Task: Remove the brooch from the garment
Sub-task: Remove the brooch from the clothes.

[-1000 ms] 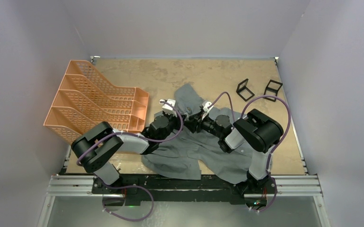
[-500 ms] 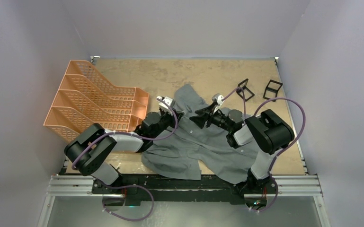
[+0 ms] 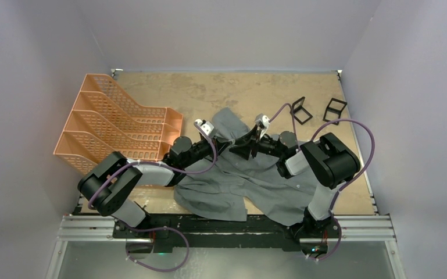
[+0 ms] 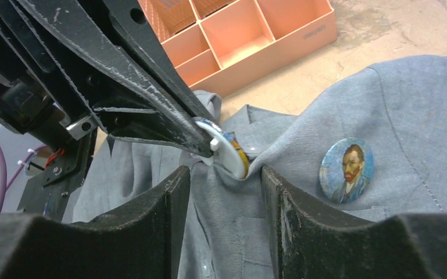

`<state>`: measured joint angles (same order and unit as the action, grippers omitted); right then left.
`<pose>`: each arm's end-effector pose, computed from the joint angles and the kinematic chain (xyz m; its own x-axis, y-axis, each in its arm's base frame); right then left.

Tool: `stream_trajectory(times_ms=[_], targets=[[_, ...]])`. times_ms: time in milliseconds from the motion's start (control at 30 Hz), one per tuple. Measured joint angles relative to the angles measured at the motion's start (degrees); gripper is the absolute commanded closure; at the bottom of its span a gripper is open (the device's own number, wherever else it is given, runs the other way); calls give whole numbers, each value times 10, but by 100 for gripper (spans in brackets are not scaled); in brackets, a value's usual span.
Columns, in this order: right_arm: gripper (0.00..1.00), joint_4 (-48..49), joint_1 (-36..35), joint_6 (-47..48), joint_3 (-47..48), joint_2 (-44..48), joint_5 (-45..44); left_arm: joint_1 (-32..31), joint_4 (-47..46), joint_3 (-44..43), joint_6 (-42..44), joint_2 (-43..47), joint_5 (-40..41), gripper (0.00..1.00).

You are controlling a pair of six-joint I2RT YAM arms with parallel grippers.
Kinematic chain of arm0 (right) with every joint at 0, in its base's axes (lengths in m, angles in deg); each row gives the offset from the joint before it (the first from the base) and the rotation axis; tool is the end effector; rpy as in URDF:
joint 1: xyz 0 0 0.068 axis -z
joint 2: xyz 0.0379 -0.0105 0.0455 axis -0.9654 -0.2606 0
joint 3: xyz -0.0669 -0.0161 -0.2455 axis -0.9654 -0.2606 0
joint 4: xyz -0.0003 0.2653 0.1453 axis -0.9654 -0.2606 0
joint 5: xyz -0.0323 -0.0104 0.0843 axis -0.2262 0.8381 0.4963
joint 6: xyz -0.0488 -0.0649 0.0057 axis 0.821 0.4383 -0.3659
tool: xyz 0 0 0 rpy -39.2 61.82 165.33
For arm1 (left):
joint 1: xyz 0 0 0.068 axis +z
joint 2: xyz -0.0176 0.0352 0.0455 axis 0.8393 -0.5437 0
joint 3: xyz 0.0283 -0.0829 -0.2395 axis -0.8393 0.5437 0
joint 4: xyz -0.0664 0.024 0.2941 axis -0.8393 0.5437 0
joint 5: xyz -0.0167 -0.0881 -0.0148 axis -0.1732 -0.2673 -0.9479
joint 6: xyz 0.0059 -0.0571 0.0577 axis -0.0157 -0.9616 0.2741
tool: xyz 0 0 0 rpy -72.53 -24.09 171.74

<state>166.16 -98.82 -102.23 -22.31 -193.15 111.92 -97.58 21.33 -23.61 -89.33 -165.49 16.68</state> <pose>0.2736 0.1778 0.1083 -0.2487 0.2148 -0.9444 -0.9149 0.2679 0.3019 0.2542 -0.2397 0.1330 -0.2298 -0.1281 -0.9648 0.7810 0.5673 -0.2614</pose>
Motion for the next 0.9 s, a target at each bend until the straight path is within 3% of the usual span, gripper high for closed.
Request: stream_trajectory(times_ms=[100, 433, 700, 900], targets=[[59, 0, 6, 4, 0, 0, 12, 1, -10, 3, 8, 0, -28, 100], [61, -2, 26, 13, 10, -1, 69, 5, -7, 3, 42, -1, -83, 100], [85, -4, 26, 14, 13, -1, 97, 9, 9, -3, 59, -1, -108, 100], [94, -7, 28, 13, 13, -1, 109, 12, 22, -8, 69, 0, -118, 96]])
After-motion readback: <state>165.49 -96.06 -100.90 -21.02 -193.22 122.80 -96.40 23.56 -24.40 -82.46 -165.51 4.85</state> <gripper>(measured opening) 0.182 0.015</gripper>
